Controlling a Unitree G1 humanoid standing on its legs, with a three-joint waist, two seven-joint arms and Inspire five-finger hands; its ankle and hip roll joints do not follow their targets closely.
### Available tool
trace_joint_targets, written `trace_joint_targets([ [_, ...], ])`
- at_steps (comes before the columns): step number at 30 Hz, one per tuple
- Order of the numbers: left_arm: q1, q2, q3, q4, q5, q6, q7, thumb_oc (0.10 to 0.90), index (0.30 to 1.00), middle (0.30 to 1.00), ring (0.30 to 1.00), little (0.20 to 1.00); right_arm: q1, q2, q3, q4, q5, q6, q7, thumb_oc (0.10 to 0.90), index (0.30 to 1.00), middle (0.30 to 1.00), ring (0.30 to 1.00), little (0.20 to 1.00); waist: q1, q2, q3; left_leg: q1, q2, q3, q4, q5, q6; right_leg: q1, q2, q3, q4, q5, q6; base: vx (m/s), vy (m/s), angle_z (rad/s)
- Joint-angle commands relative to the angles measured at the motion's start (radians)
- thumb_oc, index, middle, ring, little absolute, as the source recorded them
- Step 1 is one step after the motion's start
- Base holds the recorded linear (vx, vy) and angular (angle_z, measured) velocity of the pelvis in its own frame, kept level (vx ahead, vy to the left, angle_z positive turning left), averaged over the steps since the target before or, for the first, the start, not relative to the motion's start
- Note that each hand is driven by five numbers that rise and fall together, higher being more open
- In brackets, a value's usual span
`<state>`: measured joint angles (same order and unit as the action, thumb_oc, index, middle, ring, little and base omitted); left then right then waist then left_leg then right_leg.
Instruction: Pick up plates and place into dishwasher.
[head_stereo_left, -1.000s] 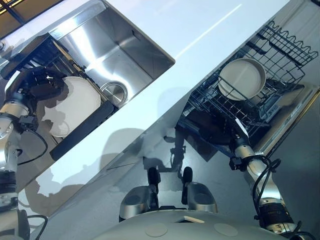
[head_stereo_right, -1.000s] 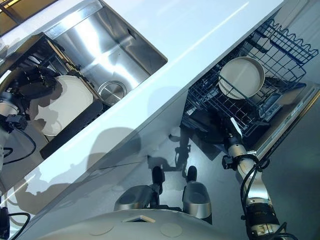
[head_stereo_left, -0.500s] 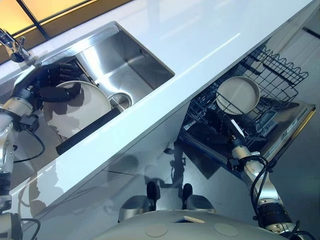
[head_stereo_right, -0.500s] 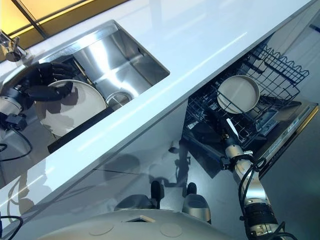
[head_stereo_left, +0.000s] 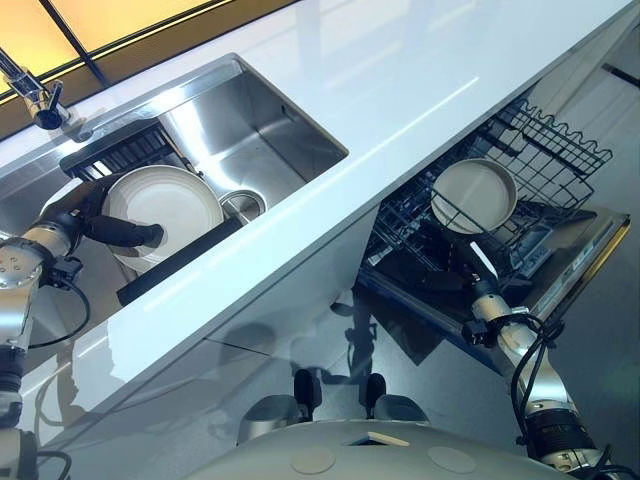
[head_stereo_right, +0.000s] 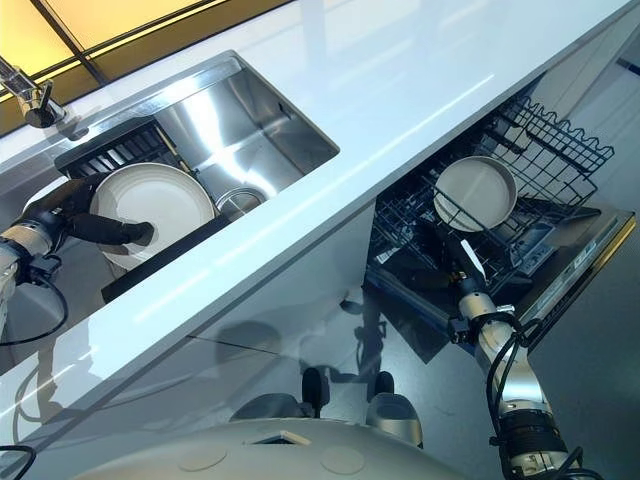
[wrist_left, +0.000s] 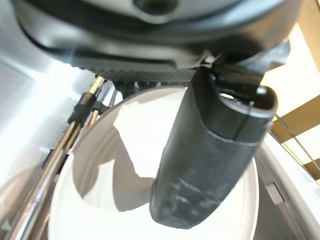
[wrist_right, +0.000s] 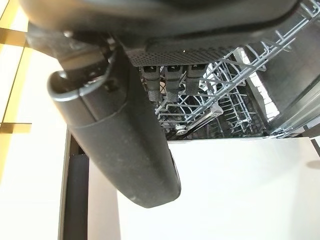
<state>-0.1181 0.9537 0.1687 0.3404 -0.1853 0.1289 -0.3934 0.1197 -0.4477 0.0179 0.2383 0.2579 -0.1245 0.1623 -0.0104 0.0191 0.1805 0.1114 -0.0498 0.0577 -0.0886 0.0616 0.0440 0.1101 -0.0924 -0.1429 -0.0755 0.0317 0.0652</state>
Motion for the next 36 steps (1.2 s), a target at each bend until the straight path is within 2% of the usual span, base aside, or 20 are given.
trace_joint_targets([
  [1,-0.049,-0.03,-0.062,-0.05,0.01,-0.046,-0.068,0.8,0.9,0.9,0.9,0.9,-0.094,-0.05,-0.018,-0.061,0.065,-0.078,-0.001,0.8,0.9,0.9,0.9,0.9,-0.036,0.023,-0.024,0.014,-0.051,0.025,0.003,-0.088,0.06,-0.078,0.068,-0.003,0.083,-0.042,0.037,-0.02,-0.001,-0.04],
  [8,-0.052,-0.054,-0.038,-0.068,-0.037,-0.07,-0.03,0.8,0.9,0.9,0.9,0.9,-0.102,-0.035,-0.017,-0.056,0.059,-0.07,-0.004,0.8,0.9,0.9,0.9,0.9,-0.033,0.024,-0.035,0.018,-0.051,0.024,0.001,-0.09,0.057,-0.064,0.066,-0.005,0.069,-0.042,0.036,-0.01,-0.005,-0.03],
  [9,-0.056,-0.067,-0.03,-0.078,-0.047,-0.08,-0.018,0.729,0.839,0.839,0.839,0.829,-0.104,-0.027,-0.016,-0.052,0.053,-0.072,-0.006,0.8,0.9,0.9,0.9,0.9,-0.032,0.023,-0.038,0.017,-0.05,0.024,0.001,-0.091,0.056,-0.061,0.066,-0.006,0.066,-0.042,0.036,0.0,0.0,0.0],
  [10,-0.057,-0.078,-0.021,-0.09,-0.064,-0.091,-0.01,0.1,0.3,0.3,0.3,0.2,-0.105,-0.019,-0.017,-0.05,0.049,-0.072,-0.006,0.8,0.9,0.9,0.9,0.9,-0.031,0.023,-0.04,0.018,-0.05,0.024,0.001,-0.093,0.055,-0.059,0.065,-0.007,0.064,-0.043,0.036,0.0,0.0,0.0],
  [15,-0.083,-0.113,0.004,-0.152,-0.166,-0.141,0.047,0.1,0.3,0.3,0.3,0.2,-0.115,0.003,-0.013,-0.041,0.033,-0.078,-0.013,0.8,0.9,0.9,0.9,0.9,-0.029,0.022,-0.05,0.017,-0.047,0.024,0.001,-0.096,0.051,-0.051,0.063,-0.011,0.055,-0.045,0.034,-0.01,-0.009,-0.01],
  [20,-0.112,-0.144,0.068,-0.227,-0.254,-0.264,0.186,0.1,0.3,0.3,0.3,0.2,-0.128,0.039,-0.028,-0.05,0.005,-0.09,-0.017,0.8,0.9,0.9,0.9,0.9,-0.027,0.021,-0.066,0.018,-0.04,0.02,0.001,-0.102,0.046,-0.042,0.064,-0.011,0.048,-0.054,0.027,-0.04,-0.031,0.0],
  [24,-0.071,-0.106,0.154,-0.213,-0.037,-0.406,0.329,0.1,0.3,0.3,0.3,0.2,-0.138,0.046,-0.067,-0.113,-0.018,-0.122,-0.053,0.8,0.9,0.9,0.9,0.9,-0.023,0.02,-0.08,0.012,-0.033,0.019,0.001,-0.097,0.039,-0.042,0.069,-0.013,0.046,-0.056,0.017,-0.05,-0.051,-0.03],
  [25,-0.057,-0.08,0.173,-0.205,0.032,-0.428,0.368,0.1,0.3,0.3,0.3,0.2,-0.145,0.033,-0.084,-0.149,-0.029,-0.132,-0.069,0.8,0.9,0.9,0.9,0.9,-0.021,0.02,-0.083,0.011,-0.031,0.017,0.001,-0.097,0.037,-0.04,0.071,-0.012,0.045,-0.06,0.014,-0.02,-0.058,-0.02],
  [27,-0.035,-0.041,0.193,-0.189,0.063,-0.463,0.384,0.1,0.3,0.3,0.3,0.2,-0.159,0.0,-0.108,-0.208,-0.044,-0.155,-0.119,0.8,0.9,0.9,0.9,0.9,-0.019,0.022,-0.086,0.012,-0.029,0.016,0.001,-0.096,0.034,-0.034,0.075,-0.012,0.046,-0.065,0.01,-0.02,-0.056,0.01],
  [29,-0.015,-0.037,0.214,-0.204,0.11,-0.488,0.428,0.1,0.3,0.3,0.3,0.2,-0.182,-0.038,-0.137,-0.258,-0.134,-0.207,-0.211,0.8,0.9,0.9,0.9,0.9,-0.015,0.024,-0.087,0.015,-0.026,0.012,0.001,-0.097,0.032,-0.028,0.08,-0.01,0.047,-0.071,0.005,-0.01,-0.053,0.0],
  [32,0.011,-0.047,0.233,-0.264,0.156,-0.504,0.487,0.1,0.3,0.3,0.3,0.2,-0.212,-0.122,-0.184,-0.32,-0.338,-0.279,-0.398,0.8,0.9,0.9,0.9,0.9,-0.008,0.022,-0.09,0.021,-0.025,0.004,0.001,-0.099,0.029,-0.014,0.089,-0.005,0.045,-0.08,-0.002,0.01,-0.049,0.03],
  [33,0.014,-0.054,0.238,-0.28,0.168,-0.506,0.498,0.1,0.3,0.3,0.3,0.2,-0.22,-0.144,-0.194,-0.33,-0.379,-0.285,-0.437,0.8,0.9,0.9,0.9,0.9,-0.006,0.022,-0.091,0.022,-0.024,0.001,0.001,-0.1,0.028,-0.011,0.091,-0.003,0.046,-0.084,-0.004,0.03,-0.057,0.05],
  [34,0.018,-0.062,0.248,-0.31,0.195,-0.513,0.535,0.1,0.3,0.3,0.3,0.2,-0.237,-0.185,-0.222,-0.353,-0.405,-0.258,-0.474,0.8,0.9,0.9,0.9,0.9,-0.002,0.017,-0.097,0.025,-0.025,-0.004,0.001,-0.102,0.026,-0.005,0.096,0.001,0.046,-0.09,-0.007,0.03,-0.056,0.08],
  [36,0.02,-0.072,0.262,-0.341,0.201,-0.509,0.545,0.1,0.3,0.3,0.3,0.2,-0.247,-0.217,-0.249,-0.362,-0.4,-0.237,-0.486,0.8,0.9,0.9,0.9,0.9,0.0,0.014,-0.1,0.026,-0.024,-0.008,0.001,-0.103,0.024,-0.002,0.099,0.002,0.048,-0.095,-0.009,0.02,-0.042,0.13],
])
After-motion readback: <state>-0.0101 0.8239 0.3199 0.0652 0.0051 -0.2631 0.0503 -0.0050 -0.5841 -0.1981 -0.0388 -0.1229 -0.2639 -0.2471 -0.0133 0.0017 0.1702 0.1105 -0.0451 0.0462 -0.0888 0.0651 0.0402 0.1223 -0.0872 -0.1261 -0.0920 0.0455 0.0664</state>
